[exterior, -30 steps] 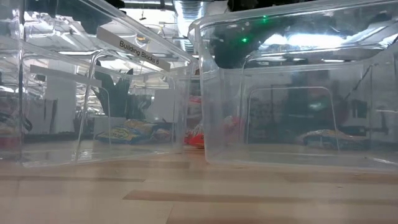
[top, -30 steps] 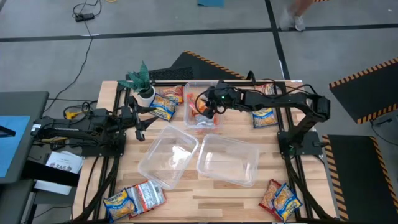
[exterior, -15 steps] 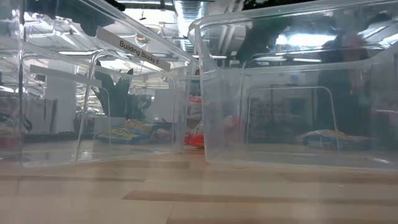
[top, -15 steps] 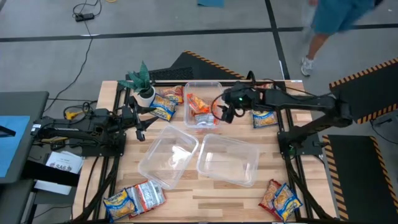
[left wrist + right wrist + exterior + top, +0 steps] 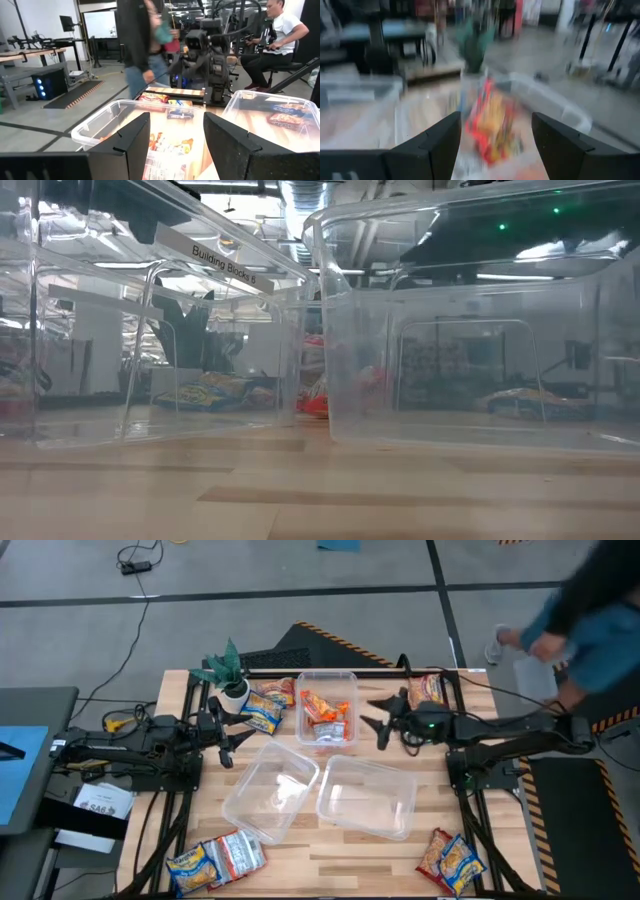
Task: Sort Maruchan noodles
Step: Put the blue noodle pack into the bottom left transparent bin
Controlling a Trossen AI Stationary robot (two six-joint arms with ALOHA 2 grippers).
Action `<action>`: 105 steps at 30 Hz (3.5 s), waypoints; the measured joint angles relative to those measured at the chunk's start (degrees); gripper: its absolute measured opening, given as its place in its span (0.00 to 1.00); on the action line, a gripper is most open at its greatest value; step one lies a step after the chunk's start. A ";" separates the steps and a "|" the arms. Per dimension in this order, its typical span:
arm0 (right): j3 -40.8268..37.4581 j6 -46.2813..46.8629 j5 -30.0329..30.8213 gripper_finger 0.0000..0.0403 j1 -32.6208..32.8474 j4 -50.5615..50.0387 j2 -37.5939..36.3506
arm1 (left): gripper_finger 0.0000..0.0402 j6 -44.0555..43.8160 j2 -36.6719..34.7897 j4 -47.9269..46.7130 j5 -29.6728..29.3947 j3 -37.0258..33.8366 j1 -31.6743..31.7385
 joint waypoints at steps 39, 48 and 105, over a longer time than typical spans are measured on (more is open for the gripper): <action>-0.40 -2.66 -1.51 0.66 0.67 5.18 0.39 | 0.44 3.74 0.00 -0.66 -2.97 0.00 0.00; -0.40 4.58 -0.33 0.66 -0.18 5.30 0.39 | 0.44 4.16 0.01 -0.66 -3.02 0.00 0.00; -0.40 4.49 -0.20 0.66 -0.32 4.02 0.39 | 0.44 -30.12 40.71 -20.16 -3.93 4.79 27.72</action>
